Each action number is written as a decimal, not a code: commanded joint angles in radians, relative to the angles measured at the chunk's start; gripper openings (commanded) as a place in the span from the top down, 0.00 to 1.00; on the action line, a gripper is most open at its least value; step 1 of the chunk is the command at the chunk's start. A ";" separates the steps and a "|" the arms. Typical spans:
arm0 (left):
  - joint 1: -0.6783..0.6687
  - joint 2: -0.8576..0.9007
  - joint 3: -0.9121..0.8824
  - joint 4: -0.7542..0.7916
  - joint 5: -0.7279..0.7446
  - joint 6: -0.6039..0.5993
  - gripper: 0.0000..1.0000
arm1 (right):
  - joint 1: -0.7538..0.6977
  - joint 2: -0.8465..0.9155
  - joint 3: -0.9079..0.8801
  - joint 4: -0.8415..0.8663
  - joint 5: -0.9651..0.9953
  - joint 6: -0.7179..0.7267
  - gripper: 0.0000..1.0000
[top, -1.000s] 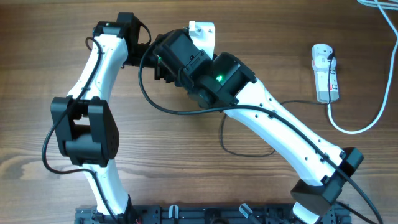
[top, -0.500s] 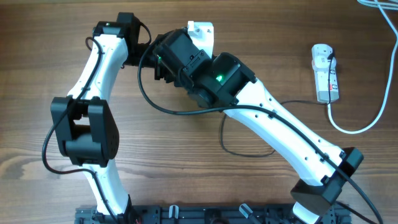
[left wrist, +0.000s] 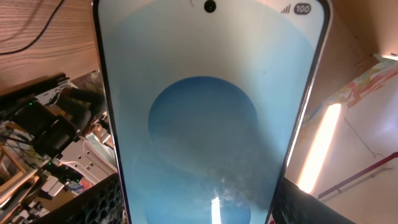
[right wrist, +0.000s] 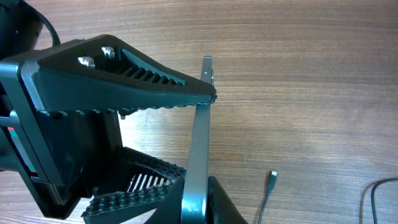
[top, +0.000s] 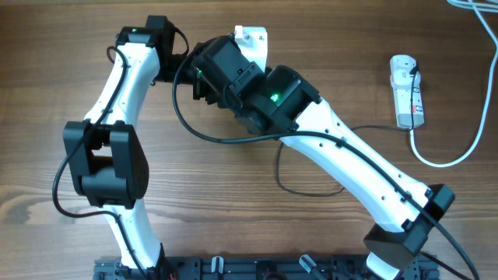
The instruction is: Plug charger to phone and switch on socket
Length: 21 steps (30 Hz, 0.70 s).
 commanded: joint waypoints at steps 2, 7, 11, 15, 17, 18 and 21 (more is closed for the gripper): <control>-0.003 -0.035 0.021 0.003 0.058 -0.002 0.25 | 0.002 0.020 0.018 0.016 0.001 -0.003 0.96; -0.003 -0.035 0.021 0.003 0.057 -0.002 0.24 | 0.002 0.020 0.018 0.017 0.001 -0.001 0.95; -0.003 -0.035 0.021 0.005 0.056 -0.002 0.07 | 0.001 0.019 0.018 0.015 0.008 0.045 0.96; -0.003 -0.035 0.021 0.034 0.056 -0.002 0.00 | 0.001 0.019 0.018 0.012 0.021 0.276 0.96; -0.003 -0.035 0.021 0.034 0.056 -0.002 0.00 | 0.000 0.017 0.018 0.014 0.031 0.378 0.96; -0.003 -0.035 0.021 0.034 0.056 -0.002 0.00 | 0.000 0.015 0.018 0.012 0.044 0.439 0.96; -0.003 -0.035 0.021 0.034 0.056 -0.002 0.00 | -0.003 0.011 0.018 -0.003 0.051 0.633 0.96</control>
